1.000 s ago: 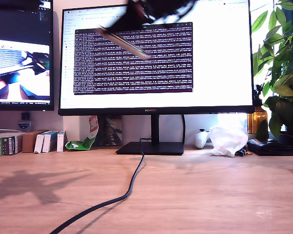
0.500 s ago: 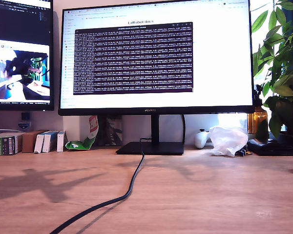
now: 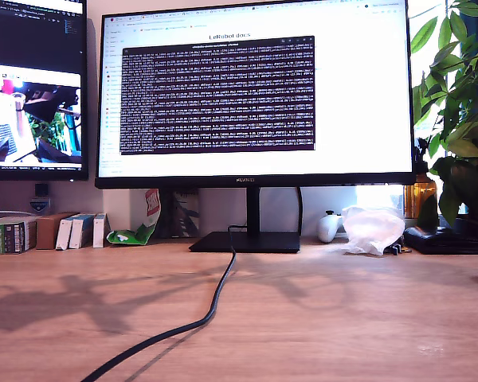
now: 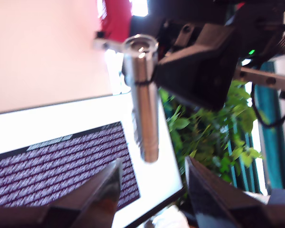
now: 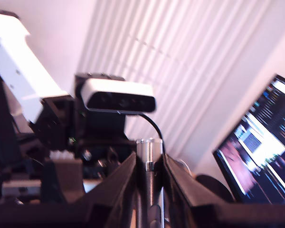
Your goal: Pick the metallic laser pointer with your right arm, pass it to your left arm, then place it down to the left side of the table
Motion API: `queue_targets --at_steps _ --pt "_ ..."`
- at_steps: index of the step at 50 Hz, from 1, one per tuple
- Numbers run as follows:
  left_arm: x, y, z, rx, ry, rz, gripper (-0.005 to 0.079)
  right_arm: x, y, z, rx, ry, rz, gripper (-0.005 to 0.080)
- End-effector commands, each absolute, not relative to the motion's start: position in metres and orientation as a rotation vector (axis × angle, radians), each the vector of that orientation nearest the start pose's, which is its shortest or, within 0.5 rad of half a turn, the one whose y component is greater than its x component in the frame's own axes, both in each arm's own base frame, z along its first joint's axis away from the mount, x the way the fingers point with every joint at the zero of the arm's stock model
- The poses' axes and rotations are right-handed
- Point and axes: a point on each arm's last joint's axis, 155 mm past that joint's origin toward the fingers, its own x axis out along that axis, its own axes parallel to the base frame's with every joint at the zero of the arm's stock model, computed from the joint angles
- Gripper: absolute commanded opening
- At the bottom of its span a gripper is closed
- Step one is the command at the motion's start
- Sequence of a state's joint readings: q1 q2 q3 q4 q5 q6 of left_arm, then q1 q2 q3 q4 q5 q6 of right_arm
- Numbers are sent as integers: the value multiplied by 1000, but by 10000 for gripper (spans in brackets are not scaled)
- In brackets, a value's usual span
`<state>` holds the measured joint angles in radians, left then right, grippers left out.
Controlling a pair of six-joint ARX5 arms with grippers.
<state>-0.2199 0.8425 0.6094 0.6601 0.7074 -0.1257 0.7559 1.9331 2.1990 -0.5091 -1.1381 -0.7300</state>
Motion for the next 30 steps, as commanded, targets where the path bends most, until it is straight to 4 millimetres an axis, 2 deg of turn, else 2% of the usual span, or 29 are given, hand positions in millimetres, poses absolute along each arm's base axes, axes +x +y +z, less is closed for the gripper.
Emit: queue_targets --at_steps 1,8,18,30 --pt "256 -182 389 -16 -368 -944 381 224 452 436 -429 -417 1904 -13" --pt "257 -185 388 -21 -366 -953 369 214 457 435 -425 -415 1927 -13" --pt "254 -187 391 -18 -382 -959 215 212 458 434 -423 -409 1933 -13" --pt "249 -186 401 -6 -433 -959 211 211 457 430 -416 -376 1941 -13"
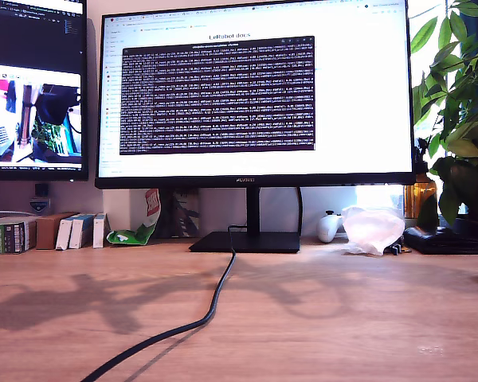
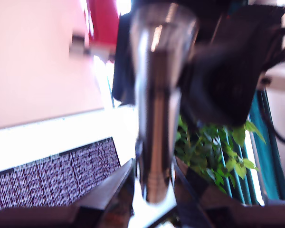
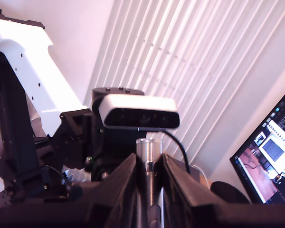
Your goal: Pick the metallic laser pointer with your right arm, pass it to your left arm, then place it down to the left side of the table
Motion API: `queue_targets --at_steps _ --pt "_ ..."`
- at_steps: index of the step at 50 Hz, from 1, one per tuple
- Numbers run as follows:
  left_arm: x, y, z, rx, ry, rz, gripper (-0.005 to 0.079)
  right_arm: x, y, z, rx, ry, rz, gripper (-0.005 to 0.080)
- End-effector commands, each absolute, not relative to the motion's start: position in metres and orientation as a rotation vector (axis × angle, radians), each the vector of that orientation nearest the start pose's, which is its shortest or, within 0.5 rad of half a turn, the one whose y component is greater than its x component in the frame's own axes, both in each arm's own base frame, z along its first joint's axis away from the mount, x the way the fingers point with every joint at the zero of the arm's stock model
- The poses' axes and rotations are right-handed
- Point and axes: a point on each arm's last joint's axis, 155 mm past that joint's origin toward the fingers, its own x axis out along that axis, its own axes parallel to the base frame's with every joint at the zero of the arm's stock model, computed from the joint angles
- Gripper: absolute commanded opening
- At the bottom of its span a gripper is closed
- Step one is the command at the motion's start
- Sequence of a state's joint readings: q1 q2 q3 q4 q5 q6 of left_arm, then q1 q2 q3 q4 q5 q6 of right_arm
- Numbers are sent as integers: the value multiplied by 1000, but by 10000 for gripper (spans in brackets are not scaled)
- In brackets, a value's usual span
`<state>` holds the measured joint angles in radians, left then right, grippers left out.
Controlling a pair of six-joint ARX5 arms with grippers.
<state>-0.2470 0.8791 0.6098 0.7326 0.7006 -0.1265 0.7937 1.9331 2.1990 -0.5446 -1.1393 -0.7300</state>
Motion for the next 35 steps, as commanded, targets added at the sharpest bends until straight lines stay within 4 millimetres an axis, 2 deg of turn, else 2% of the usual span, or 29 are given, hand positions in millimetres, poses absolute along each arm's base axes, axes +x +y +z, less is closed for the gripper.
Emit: queue_targets --at_steps 1,5,13,22,30,35 --pt "249 -186 402 -6 -434 -959 211 211 457 430 -416 -376 1941 -13" --pt "249 -186 402 -6 -433 -959 183 211 457 431 -417 -378 1941 -13" --pt "249 -186 401 -6 -433 -959 -23 211 457 430 -417 -378 1941 -13" --pt "249 -186 402 -5 -433 -959 -24 211 457 430 -417 -377 1941 7" --pt "249 -185 402 3 -440 -956 -24 212 457 430 -417 -377 1940 212" --pt "249 -185 402 21 -447 -952 -24 212 457 431 -407 -362 1941 240"
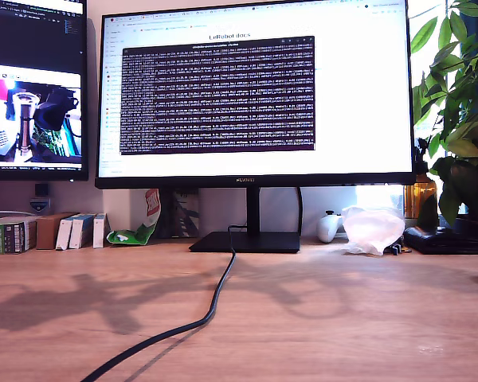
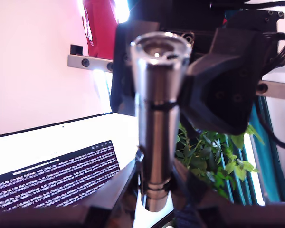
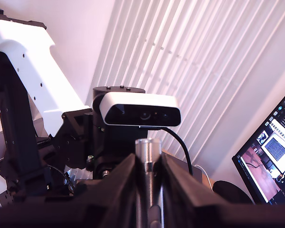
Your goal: Pick the metallic laser pointer with your right arm, pass it to your left arm, then place it down to the left side of the table
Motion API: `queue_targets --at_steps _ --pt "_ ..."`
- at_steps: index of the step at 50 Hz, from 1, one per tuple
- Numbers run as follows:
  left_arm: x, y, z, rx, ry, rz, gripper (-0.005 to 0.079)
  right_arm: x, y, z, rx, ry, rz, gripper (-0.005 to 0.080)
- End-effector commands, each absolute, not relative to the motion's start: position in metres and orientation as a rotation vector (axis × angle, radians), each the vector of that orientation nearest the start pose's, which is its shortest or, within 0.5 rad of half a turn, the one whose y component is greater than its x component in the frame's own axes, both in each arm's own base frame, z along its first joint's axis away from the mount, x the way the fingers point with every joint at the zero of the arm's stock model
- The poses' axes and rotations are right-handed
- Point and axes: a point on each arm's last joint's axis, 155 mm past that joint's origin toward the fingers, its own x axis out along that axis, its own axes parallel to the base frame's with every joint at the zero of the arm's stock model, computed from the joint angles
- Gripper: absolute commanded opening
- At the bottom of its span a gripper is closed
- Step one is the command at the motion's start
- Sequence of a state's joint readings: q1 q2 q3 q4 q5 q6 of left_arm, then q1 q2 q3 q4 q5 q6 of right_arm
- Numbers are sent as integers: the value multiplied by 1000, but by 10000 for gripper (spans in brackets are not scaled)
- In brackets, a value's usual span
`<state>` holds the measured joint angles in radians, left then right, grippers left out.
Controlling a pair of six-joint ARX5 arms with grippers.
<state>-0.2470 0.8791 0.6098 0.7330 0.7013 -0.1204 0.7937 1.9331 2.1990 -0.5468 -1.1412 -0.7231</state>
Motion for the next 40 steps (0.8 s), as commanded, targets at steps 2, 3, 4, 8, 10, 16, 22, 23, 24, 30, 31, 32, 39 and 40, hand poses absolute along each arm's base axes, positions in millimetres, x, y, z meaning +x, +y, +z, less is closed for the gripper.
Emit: queue_targets --at_steps 2,3,4,8,10,16,22,23,24,30,31,32,39,40 --pt "249 -185 402 27 -450 -950 -24 212 456 430 -407 -361 1940 240" --pt "249 -185 402 30 -451 -949 -24 213 456 430 -407 -362 1939 240" --pt "249 -185 402 36 -454 -947 -24 213 456 430 -407 -361 1938 240" --pt "251 -184 401 53 -461 -937 -24 216 455 430 -408 -359 1932 252" --pt "252 -182 401 55 -460 -930 -24 217 455 430 -408 -358 1930 256" --pt "260 -175 397 79 -445 -896 -24 223 451 431 -404 -348 1918 256" --pt "268 -163 395 101 -438 -850 -24 235 439 435 -360 -267 1888 256" --pt "269 -161 395 103 -438 -844 -24 237 436 436 -357 -258 1882 256" --pt "270 -160 395 105 -438 -839 -24 239 434 436 -356 -249 1875 255" --pt "271 -152 395 120 -438 -824 -24 268 418 434 -379 -183 1763 233" --pt "271 -151 395 122 -438 -824 -24 273 415 433 -381 -168 1744 217" --pt "271 -151 395 124 -439 -823 -24 280 412 431 -388 -149 1715 199" --pt "268 -147 399 140 -455 -813 -24 327 384 413 -410 -18 1551 31" --pt "267 -147 399 142 -458 -811 -24 334 379 411 -413 0 1525 2"
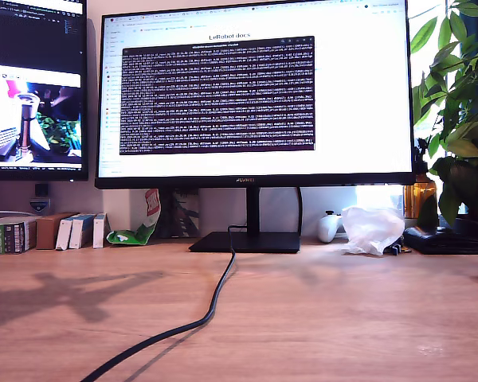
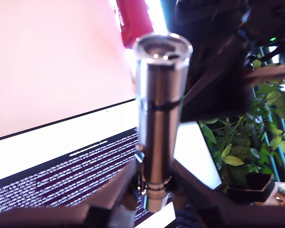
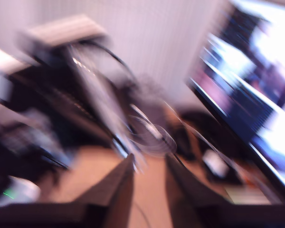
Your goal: Pick the metallic laser pointer with your right arm, pass it to your left arm, then place it down to the left side of the table
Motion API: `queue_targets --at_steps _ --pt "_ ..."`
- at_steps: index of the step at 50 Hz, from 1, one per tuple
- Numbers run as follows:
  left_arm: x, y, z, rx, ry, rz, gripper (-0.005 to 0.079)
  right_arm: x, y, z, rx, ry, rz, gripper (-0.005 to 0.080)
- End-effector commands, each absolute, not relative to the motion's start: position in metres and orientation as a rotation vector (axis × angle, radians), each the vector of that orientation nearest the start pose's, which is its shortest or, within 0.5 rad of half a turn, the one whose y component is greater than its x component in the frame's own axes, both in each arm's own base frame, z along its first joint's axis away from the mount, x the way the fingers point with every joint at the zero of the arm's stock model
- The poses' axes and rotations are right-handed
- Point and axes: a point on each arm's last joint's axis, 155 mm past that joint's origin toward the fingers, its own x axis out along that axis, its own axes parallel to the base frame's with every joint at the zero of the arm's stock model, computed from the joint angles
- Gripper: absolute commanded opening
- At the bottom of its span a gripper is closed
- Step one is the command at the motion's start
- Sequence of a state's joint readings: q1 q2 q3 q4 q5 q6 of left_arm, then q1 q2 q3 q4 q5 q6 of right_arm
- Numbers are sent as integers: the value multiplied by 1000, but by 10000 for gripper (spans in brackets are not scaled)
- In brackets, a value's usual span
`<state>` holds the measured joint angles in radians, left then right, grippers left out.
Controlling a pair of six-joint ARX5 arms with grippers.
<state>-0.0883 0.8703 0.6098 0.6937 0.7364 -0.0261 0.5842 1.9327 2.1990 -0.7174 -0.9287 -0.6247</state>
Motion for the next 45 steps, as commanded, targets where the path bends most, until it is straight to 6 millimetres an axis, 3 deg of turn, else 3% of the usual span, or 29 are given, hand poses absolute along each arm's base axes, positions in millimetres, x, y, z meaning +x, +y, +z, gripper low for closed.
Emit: queue_targets --at_steps 1,15,25,36,45 --pt "267 -146 399 143 -458 -810 -24 340 374 407 -418 23 1499 -20" --pt "274 -143 387 163 -408 -793 -24 427 298 372 -427 290 1073 -11" --pt "276 -142 383 177 -395 -787 -24 471 243 358 -414 414 760 -11" --pt "277 -142 382 187 -393 -784 -24 502 181 355 -334 484 495 -11" --pt "279 -141 381 197 -394 -771 -24 511 141 349 -314 533 364 -11"
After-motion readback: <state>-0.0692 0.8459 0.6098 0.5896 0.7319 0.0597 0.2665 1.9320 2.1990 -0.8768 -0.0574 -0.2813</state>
